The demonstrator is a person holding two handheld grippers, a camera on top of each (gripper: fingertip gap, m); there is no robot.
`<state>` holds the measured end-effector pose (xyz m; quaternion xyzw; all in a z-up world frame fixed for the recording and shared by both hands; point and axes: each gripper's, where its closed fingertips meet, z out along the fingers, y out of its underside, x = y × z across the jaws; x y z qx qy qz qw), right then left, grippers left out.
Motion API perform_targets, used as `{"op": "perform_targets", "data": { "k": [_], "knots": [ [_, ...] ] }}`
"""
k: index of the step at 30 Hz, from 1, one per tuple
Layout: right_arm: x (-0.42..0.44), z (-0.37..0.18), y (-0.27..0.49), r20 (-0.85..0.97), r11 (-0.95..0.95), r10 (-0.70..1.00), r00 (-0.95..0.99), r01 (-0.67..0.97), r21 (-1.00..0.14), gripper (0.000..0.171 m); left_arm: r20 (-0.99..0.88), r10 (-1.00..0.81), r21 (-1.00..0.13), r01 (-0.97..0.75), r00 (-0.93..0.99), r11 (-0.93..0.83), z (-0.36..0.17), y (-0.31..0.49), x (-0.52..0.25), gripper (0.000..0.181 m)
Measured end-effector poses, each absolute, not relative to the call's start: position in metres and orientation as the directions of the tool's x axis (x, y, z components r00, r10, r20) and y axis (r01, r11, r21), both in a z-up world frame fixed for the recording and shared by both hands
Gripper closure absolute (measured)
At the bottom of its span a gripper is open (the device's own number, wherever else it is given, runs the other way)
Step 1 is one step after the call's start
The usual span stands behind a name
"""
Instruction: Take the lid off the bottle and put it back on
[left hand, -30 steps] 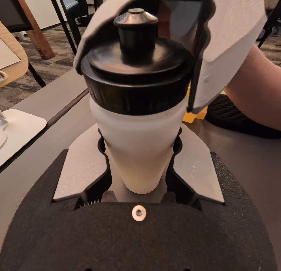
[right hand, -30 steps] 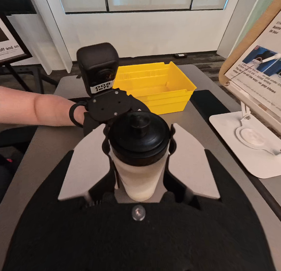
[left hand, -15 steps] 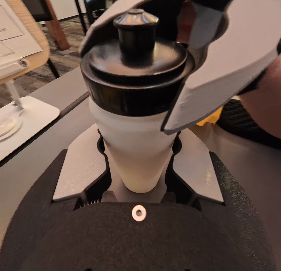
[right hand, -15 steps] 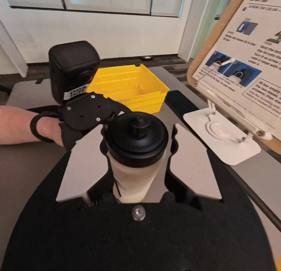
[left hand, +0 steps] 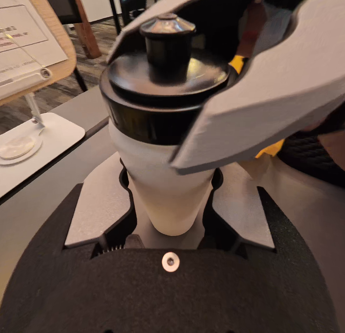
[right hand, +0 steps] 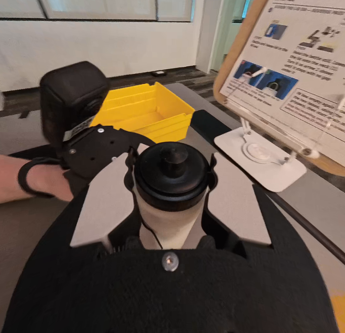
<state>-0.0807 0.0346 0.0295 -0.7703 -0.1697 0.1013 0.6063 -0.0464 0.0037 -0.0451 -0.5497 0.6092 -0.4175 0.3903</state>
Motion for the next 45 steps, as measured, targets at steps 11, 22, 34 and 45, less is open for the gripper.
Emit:
{"op": "perform_targets", "data": {
  "k": [11, 22, 34, 45],
  "knots": [
    [-0.089, 0.031, 0.019, -0.008, -0.163, 0.619, 0.785, 0.118, -0.980, 0.094, -0.009, -0.982, -0.932, -0.353, -0.190, 0.077, -0.046, -0.007, -0.048, 0.092],
    [-0.085, 0.036, 0.023, 0.020, -0.127, 0.575, 0.818, 0.114, -0.985, 0.091, -0.042, -0.990, -0.932, -0.352, -0.138, 0.089, -0.046, 0.003, -0.047, 0.093],
    [-0.078, 0.027, 0.040, 0.039, -0.174, 0.332, 0.942, 0.102, -0.979, 0.095, -0.044, -0.999, -0.936, -0.351, 0.007, 0.039, -0.045, 0.020, -0.049, 0.093],
    [-0.084, 0.037, 0.011, 0.022, -0.137, 0.654, 0.756, 0.146, -0.980, 0.094, -0.037, -0.969, -0.934, -0.337, -0.244, 0.120, -0.046, -0.006, -0.050, 0.093]
  ]
}}
